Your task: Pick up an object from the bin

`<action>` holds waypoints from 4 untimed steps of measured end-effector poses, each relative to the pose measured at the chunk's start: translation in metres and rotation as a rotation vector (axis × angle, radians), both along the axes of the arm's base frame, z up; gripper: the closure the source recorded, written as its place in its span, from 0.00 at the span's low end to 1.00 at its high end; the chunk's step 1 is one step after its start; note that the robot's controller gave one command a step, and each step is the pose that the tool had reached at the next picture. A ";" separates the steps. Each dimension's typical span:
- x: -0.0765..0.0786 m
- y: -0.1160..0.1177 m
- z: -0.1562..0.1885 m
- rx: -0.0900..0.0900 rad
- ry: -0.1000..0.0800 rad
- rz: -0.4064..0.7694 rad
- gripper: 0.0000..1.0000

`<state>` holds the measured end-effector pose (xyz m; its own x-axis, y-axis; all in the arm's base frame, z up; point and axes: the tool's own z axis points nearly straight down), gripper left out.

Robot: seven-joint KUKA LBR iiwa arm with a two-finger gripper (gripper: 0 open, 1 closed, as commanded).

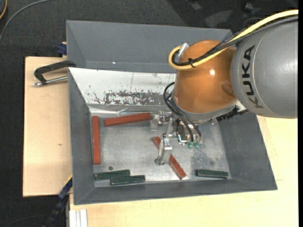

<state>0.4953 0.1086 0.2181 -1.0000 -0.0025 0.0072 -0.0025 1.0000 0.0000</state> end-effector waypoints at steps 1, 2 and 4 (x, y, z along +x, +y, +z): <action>0.020 -0.116 -0.133 -0.001 -0.001 0.157 0.00; -0.004 -0.046 -0.146 0.005 -0.004 0.176 0.00; 0.006 -0.044 0.012 0.002 -0.022 0.185 1.00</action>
Offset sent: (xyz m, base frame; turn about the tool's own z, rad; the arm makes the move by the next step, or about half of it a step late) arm 0.0208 -0.1130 -0.1305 -0.1620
